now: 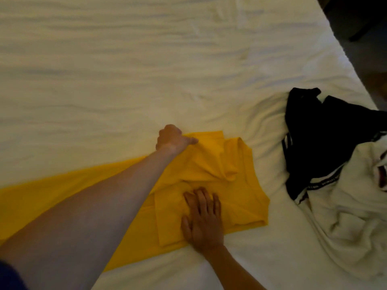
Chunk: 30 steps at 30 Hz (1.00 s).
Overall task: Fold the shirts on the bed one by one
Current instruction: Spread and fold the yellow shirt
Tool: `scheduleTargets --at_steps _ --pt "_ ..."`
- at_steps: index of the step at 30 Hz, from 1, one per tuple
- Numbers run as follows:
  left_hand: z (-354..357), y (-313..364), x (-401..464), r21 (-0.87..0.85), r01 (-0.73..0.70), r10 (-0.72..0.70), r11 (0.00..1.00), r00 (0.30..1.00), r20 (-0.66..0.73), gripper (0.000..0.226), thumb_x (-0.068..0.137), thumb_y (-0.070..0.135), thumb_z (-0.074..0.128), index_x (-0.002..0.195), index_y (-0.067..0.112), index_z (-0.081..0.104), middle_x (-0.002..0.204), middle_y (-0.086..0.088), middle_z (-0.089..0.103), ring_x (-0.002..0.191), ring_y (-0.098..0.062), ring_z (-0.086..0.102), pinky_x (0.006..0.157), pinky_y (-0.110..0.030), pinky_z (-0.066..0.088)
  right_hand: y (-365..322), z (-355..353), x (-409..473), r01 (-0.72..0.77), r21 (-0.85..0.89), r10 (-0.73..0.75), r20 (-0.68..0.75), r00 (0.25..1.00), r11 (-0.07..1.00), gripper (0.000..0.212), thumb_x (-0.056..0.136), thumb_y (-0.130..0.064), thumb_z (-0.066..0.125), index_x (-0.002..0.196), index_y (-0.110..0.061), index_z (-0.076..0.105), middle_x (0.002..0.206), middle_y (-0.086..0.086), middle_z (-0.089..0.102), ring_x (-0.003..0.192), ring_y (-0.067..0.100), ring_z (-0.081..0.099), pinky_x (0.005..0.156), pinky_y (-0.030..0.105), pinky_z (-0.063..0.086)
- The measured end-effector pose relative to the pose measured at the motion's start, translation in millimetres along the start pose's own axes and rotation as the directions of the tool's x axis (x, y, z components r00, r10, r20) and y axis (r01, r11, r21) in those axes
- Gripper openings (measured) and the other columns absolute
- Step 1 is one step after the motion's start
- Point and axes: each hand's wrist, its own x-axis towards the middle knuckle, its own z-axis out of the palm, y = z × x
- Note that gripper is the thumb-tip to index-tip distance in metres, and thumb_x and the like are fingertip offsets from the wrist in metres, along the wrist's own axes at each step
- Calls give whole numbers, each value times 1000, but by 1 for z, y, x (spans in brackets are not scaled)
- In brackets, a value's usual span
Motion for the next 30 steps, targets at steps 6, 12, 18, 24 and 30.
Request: scheduleTargets --at_steps 6,12,18,24,30 --pt "-11 1 -36 -176 -155 163 972 986 30 14 83 29 75 85 15 76 88 -7 72 89 -22 66 75 -40 51 2 -37 3 4 243 23 -107 994 970 63 68 -40 66 128 -24 57 135 4 51 127 25 48 106 48 37" --pt "-2 -62 -87 -447 -91 69 890 995 -66 18 95 18 61 86 3 67 76 -7 60 71 -17 51 63 -38 38 57 -113 57 -160 286 224 -207 952 945 71 56 -29 64 125 -16 52 130 3 54 117 26 48 91 39 37" --pt "18 -105 -108 -588 -72 10 806 994 -108 17 101 10 54 105 2 68 94 -5 66 87 -18 57 79 -38 44 94 -120 108 -22 -87 43 240 970 996 61 75 -39 70 134 -35 54 130 -8 53 120 23 41 90 36 31" --pt "31 -130 -125 -677 65 -190 733 975 -113 37 94 9 63 127 26 58 99 20 64 76 11 61 72 -16 49 102 -121 112 -35 -54 48 251 967 998 50 77 -36 71 125 -38 60 126 -9 54 121 22 40 88 38 31" --pt "15 -122 -100 -330 165 -221 930 965 -141 61 87 56 65 47 15 46 45 -1 43 53 -22 43 52 -33 29 105 -122 122 -84 -72 102 293 951 994 32 84 -38 70 114 -26 65 123 -6 56 122 24 39 89 41 31"
